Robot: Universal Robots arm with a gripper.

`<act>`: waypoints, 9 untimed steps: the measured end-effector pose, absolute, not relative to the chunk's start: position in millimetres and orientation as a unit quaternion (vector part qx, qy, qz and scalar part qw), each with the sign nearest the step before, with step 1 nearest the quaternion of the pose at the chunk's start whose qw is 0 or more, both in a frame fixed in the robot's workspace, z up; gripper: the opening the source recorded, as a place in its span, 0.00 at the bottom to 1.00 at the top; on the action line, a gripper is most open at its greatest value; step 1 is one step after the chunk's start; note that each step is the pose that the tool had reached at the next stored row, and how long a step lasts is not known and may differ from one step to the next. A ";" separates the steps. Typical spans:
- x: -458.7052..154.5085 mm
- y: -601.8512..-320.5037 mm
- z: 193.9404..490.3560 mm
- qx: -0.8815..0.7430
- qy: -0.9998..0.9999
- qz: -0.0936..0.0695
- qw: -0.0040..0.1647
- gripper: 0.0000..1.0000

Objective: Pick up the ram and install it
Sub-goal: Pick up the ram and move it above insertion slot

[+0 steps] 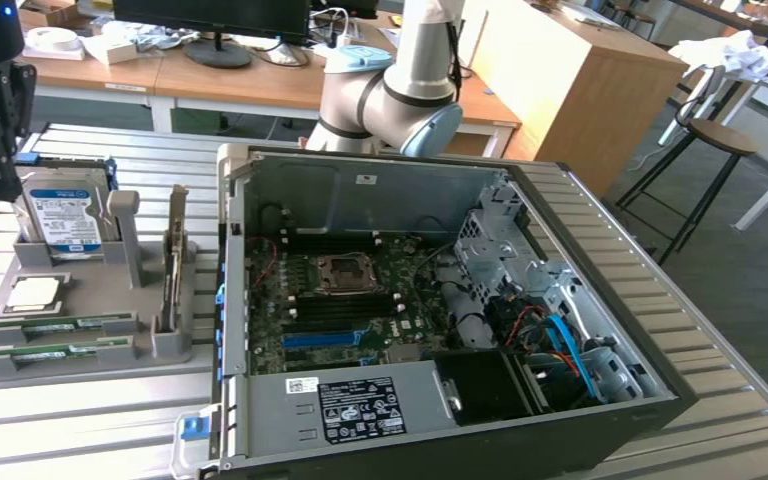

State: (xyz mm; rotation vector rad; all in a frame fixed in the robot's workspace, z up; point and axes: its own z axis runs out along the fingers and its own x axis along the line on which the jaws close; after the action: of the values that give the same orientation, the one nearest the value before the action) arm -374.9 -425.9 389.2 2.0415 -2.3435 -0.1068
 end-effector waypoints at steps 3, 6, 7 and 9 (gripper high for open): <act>-375.0 -426.0 389.0 0.657 -0.754 -0.030 0.011 0.10; -374.9 -426.0 388.9 0.657 -0.753 -0.027 0.007 0.10; -374.9 -426.0 388.9 0.657 -0.753 -0.026 0.007 0.10; -374.9 -426.0 388.8 0.657 -0.753 -0.025 0.005 0.10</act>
State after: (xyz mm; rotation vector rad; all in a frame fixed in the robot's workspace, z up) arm -374.9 -426.0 388.8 2.0575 -2.3583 -0.0794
